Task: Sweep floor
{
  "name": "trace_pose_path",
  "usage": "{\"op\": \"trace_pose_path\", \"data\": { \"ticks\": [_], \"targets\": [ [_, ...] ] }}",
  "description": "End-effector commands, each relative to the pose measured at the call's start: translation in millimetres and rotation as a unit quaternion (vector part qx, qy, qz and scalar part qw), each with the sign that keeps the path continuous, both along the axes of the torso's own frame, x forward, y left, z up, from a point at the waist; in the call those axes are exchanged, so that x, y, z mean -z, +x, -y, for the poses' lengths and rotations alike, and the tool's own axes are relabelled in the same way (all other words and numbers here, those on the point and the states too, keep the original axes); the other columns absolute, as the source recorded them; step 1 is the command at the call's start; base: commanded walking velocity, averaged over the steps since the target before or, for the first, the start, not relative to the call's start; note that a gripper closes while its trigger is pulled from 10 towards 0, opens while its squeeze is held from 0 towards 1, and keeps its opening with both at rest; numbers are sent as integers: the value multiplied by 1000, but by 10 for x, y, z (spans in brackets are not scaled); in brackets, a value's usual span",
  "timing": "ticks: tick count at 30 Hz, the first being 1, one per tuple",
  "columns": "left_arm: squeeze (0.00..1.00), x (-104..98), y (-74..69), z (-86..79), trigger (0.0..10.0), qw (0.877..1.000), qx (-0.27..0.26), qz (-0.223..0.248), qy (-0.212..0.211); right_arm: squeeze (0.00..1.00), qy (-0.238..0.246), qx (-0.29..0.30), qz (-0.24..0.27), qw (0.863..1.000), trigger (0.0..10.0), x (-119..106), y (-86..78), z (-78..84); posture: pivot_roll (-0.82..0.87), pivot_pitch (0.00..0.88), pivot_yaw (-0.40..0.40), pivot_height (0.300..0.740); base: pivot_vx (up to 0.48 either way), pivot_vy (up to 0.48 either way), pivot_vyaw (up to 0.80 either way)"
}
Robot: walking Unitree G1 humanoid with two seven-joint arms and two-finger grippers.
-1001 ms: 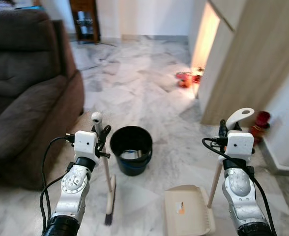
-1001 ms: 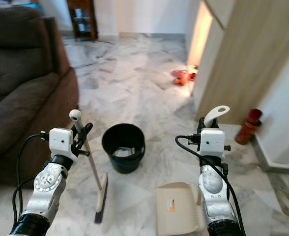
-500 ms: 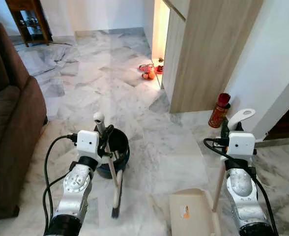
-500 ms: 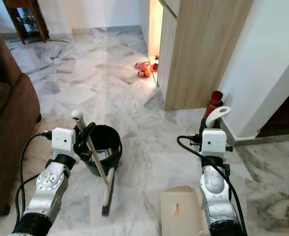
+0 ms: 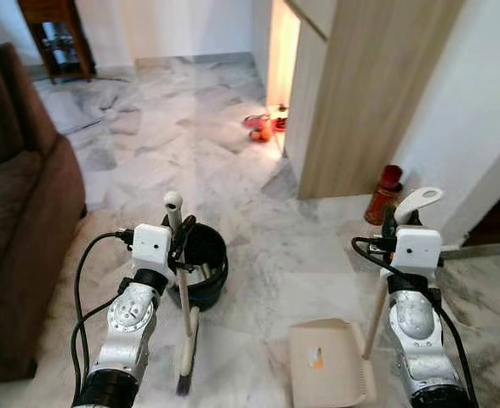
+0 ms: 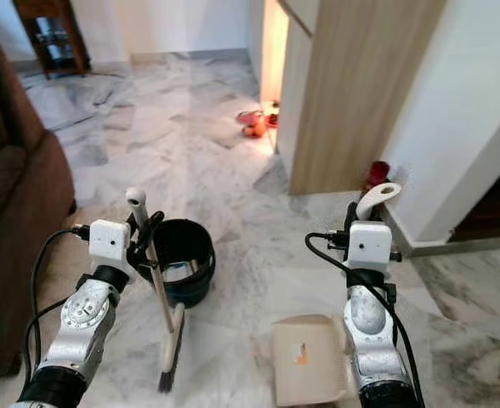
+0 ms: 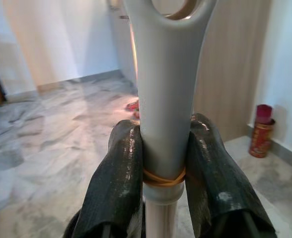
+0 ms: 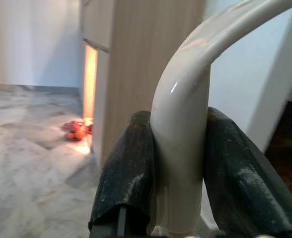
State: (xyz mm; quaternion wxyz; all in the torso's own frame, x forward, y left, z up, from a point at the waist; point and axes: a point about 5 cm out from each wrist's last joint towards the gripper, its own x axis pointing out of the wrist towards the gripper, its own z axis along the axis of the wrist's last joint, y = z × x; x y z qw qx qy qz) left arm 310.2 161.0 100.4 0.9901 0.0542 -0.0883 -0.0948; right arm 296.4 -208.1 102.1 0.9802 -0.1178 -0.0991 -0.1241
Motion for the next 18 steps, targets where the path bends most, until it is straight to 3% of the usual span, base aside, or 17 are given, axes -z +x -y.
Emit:
{"op": "trace_pose_path", "data": {
  "ticks": [1, 18],
  "targets": [
    [0, -104, 62, -1, 10000, 1000, 5, 17, 1, 0, 4, 3, 15, 1000, 10000, -65, 10, -11, -47, 0, 32, 740, 0, 0, -800],
    [0, -122, 109, 30, 10000, 1000, 22, 15, 10, 0, 9, 11, 18, 1000, 10000, -58, 4, -57, -63, 0, 63, 740, 0, 0, -141]
  ]
}}
